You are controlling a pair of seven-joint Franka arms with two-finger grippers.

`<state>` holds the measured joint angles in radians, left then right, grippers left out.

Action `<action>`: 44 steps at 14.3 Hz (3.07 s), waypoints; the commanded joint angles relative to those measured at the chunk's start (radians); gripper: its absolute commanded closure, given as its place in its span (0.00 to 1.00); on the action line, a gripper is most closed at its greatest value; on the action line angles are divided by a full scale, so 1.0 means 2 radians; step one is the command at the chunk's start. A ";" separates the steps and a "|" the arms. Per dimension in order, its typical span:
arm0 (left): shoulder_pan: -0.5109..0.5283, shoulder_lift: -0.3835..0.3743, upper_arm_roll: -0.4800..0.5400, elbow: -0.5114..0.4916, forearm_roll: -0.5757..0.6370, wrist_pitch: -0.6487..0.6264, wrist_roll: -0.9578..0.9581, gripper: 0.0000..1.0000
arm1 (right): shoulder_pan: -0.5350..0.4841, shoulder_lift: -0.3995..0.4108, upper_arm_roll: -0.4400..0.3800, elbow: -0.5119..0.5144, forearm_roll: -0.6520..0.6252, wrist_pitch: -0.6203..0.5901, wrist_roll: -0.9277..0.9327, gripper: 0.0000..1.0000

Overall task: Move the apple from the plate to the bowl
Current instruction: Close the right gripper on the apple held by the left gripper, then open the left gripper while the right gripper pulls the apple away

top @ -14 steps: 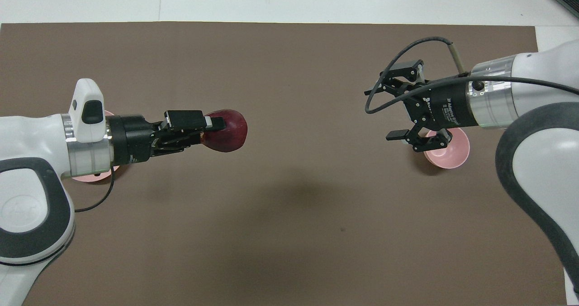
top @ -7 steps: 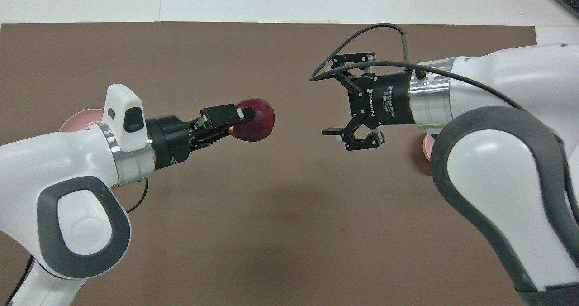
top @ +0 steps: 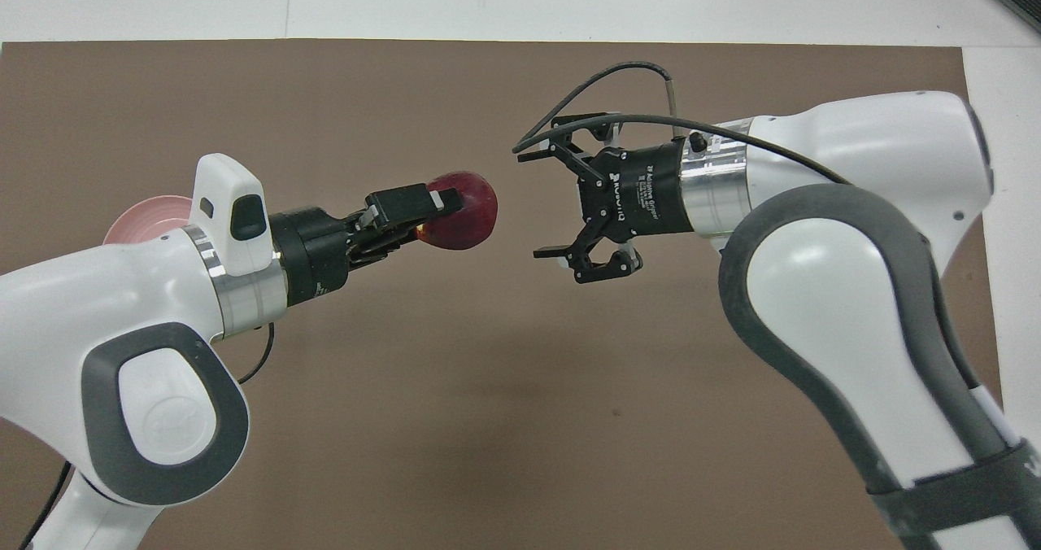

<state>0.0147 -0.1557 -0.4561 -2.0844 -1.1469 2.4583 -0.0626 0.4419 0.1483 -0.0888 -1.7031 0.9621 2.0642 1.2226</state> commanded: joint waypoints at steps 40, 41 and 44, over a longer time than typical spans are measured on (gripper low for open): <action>-0.007 -0.003 0.002 0.001 0.092 0.004 -0.081 0.00 | 0.054 0.052 0.003 0.039 -0.008 0.069 -0.016 1.00; -0.008 -0.001 0.002 0.003 0.121 0.002 -0.081 0.00 | 0.051 0.050 0.002 0.039 -0.008 0.068 -0.016 1.00; -0.002 -0.001 0.003 0.003 0.140 -0.034 -0.080 0.00 | 0.048 0.045 -0.002 0.039 -0.009 0.065 -0.029 1.00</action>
<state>0.0116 -0.1557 -0.4606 -2.0756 -0.9068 2.4418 -0.2059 0.5541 0.2463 -0.0907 -1.6386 0.9545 2.1952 1.1998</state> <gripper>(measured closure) 0.000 0.172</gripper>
